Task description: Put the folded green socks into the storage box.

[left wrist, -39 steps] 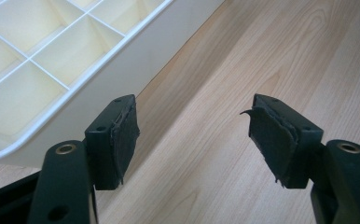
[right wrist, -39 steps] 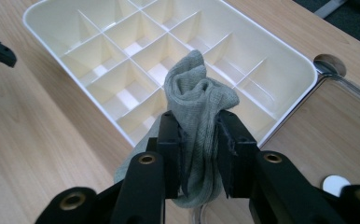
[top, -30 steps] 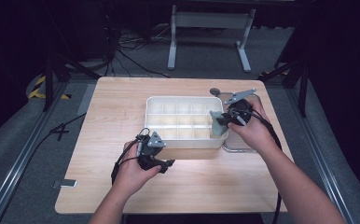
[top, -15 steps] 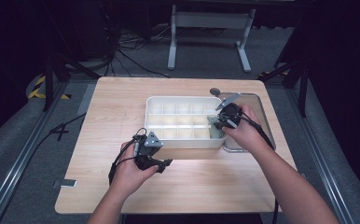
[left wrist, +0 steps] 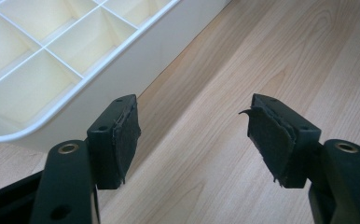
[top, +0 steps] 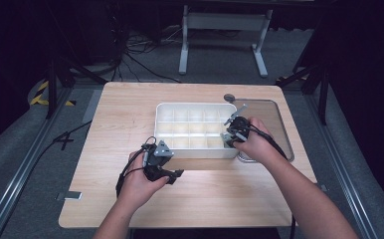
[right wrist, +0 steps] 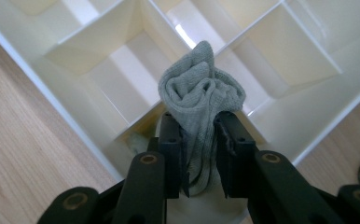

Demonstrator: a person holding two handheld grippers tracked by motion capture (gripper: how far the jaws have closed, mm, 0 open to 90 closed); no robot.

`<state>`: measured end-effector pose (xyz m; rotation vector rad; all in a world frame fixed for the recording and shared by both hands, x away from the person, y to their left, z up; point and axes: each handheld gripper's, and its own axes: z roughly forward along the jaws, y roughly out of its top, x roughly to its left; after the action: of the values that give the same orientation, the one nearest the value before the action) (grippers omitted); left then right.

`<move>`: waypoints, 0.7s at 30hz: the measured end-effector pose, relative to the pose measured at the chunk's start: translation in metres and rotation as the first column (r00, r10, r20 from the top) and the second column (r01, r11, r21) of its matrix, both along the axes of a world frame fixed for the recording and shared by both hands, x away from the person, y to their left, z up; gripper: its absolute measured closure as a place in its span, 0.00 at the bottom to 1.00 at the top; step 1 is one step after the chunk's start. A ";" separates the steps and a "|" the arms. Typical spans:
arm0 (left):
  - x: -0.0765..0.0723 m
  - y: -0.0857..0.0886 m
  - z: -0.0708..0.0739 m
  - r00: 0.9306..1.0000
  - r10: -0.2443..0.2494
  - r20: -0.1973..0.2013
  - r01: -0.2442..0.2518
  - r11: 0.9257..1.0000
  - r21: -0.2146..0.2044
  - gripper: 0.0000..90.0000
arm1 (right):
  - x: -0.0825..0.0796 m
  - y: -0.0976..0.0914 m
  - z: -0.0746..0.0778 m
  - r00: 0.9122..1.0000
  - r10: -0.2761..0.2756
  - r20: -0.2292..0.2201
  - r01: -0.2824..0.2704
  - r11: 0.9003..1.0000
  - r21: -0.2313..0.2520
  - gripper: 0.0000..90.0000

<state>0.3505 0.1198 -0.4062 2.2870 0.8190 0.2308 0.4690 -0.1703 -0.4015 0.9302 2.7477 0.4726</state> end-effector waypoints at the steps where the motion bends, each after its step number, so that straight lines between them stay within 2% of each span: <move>1: 0.000 0.000 0.000 1.000 -0.001 -0.001 0.001 1.000 0.001 0.38 | 0.001 0.000 -0.002 1.000 -0.006 -0.014 0.006 1.000 -0.007 0.82; 4: 0.000 0.000 0.000 1.000 0.003 0.001 -0.003 1.000 -0.001 0.38 | 0.006 0.003 -0.004 0.999 -0.008 -0.037 0.007 1.000 -0.030 0.82; 7: 0.000 -0.001 -0.001 1.000 0.004 -0.001 -0.004 1.000 0.004 0.38 | 0.013 0.008 -0.009 0.998 -0.008 -0.068 0.003 0.997 -0.082 0.82; 8: 0.000 -0.001 -0.001 1.000 0.004 -0.001 -0.004 1.000 0.004 0.38 | 0.013 0.008 -0.009 0.998 -0.008 -0.068 0.003 0.997 -0.082 0.82; 12: 0.000 0.000 -0.001 1.000 -0.003 -0.002 0.003 1.000 0.011 0.38 | 0.021 0.009 -0.017 0.990 -0.050 -0.135 0.040 0.996 -0.075 0.82; 17: -0.001 0.001 -0.003 1.000 0.009 -0.005 -0.009 1.000 0.004 0.38 | 0.028 0.014 -0.019 0.979 -0.083 -0.185 0.064 0.992 -0.105 0.82; 21: -0.001 0.003 -0.002 1.000 0.009 -0.007 -0.009 1.000 0.001 0.38 | 0.029 0.017 -0.019 0.977 -0.099 -0.188 0.076 0.989 -0.124 0.81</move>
<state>0.3498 0.1231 -0.4086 2.2869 0.8330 0.2268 0.4976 -0.1534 -0.4206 1.1167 2.8532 0.2141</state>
